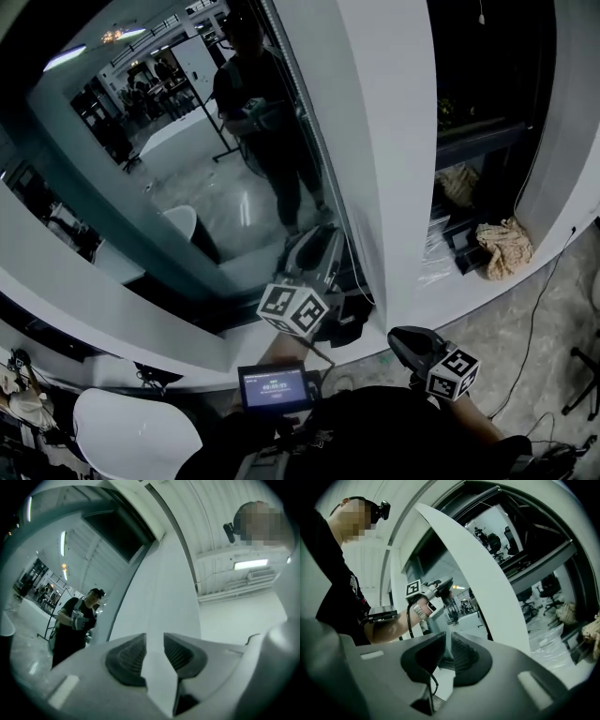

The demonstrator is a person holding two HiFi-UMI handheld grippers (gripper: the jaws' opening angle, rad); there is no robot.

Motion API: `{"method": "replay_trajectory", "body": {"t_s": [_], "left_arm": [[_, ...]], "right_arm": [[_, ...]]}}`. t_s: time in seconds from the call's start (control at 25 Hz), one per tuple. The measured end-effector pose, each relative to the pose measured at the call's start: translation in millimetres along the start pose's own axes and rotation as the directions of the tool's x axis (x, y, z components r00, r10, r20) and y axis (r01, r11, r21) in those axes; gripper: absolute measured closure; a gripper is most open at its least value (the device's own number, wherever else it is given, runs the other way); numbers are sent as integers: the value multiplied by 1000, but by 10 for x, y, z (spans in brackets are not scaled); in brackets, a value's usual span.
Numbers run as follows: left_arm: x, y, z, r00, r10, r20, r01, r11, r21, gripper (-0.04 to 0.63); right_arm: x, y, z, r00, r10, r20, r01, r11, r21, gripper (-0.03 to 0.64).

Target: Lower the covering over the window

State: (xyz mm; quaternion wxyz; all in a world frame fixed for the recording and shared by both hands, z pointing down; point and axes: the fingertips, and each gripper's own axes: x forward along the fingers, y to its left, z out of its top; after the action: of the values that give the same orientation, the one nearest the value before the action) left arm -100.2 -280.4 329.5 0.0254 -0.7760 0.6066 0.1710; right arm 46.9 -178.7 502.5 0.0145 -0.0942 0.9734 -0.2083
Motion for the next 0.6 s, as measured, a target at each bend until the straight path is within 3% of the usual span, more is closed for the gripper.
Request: {"method": "replay_trajectory", "body": {"t_s": [0.2,0.28,0.36,0.4,0.48,0.6], "left_arm": [[601,418,445,995,19,96,-21,1000,11,441],[806,481,567,992,-8,127,5,1000,28,428],[1004,486,644,987,-57,149,50,998,49,428],[1097,473,673,984,-91,156,83,995,58,443],[1222,434,707,975,-158,158,149,986,70,580],[1150,348,602,970,-206,132,202,978,49,583]], "right_arm": [[112,-80,260,993,-93,78,91,996,26,592],[185,-92,291,990,-125,71,121,991,52,592],[247,-225,214,986,-150,79,149,989,18,594],[280,-320,172,983,-162,87,164,986,-10,594],[354,-435,164,977,-187,100,191,981,-30,594],[403,-383,214,972,-217,93,213,976,47,598]]}}
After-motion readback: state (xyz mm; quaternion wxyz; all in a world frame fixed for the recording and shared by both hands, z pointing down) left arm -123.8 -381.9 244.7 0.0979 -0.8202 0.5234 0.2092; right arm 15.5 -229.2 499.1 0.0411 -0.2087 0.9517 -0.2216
